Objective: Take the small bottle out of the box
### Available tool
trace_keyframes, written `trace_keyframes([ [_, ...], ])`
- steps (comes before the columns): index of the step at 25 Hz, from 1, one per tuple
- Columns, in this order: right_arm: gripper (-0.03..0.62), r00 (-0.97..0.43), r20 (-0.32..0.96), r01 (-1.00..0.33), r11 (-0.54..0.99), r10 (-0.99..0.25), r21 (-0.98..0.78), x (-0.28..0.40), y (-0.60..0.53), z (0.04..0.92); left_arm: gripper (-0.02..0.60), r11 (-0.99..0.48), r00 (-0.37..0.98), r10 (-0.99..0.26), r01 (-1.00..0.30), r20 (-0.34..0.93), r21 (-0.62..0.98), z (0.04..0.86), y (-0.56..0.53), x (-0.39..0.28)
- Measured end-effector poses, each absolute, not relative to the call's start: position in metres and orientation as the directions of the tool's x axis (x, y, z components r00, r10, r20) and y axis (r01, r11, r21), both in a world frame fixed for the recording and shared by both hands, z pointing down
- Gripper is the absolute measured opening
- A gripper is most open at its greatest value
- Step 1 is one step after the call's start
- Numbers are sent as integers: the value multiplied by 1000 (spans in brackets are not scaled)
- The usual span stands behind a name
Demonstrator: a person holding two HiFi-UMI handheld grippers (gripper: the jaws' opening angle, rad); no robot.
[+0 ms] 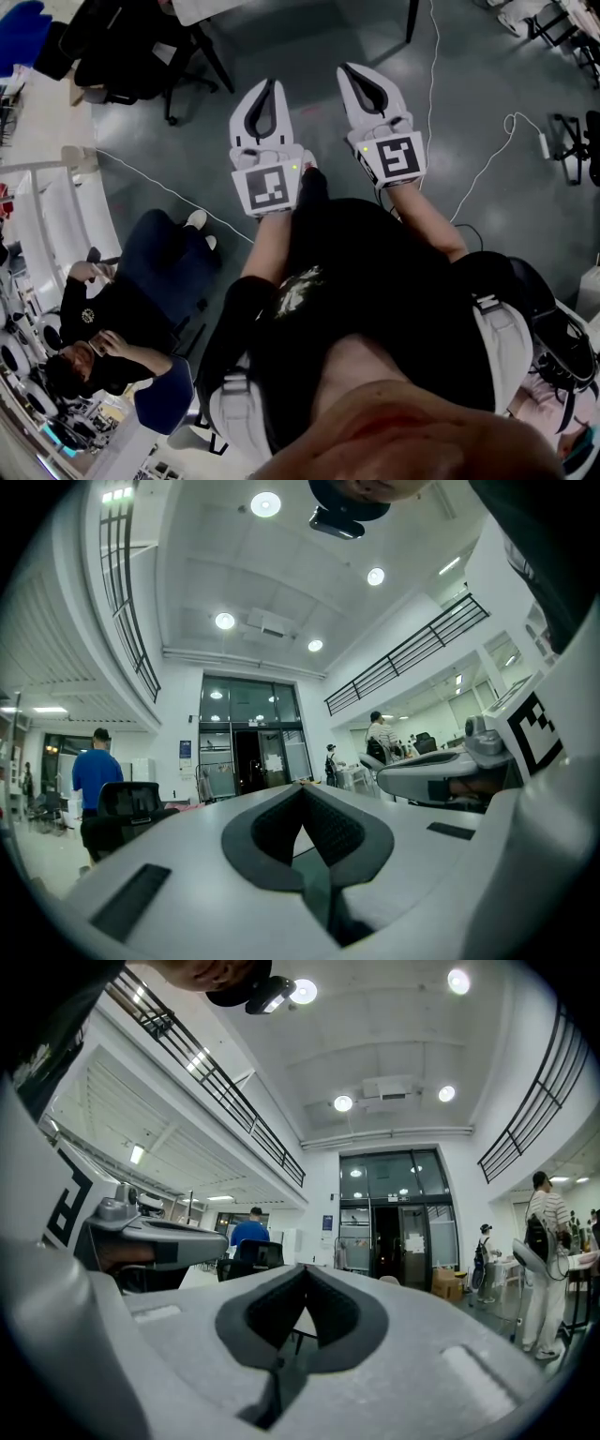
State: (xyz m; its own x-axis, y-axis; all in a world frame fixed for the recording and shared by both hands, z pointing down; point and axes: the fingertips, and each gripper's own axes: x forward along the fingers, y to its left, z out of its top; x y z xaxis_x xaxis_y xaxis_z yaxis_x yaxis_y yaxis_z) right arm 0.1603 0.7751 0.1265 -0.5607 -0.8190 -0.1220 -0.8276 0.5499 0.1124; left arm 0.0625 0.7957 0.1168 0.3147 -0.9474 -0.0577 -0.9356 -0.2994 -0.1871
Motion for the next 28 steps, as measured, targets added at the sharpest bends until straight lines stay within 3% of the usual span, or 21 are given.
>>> trace_keyframes([
  [28, -5, -511, -121, -858, 499, -851, 122, 81, 601, 122, 8, -367, 382, -923, -913, -53, -179, 116, 613, -10],
])
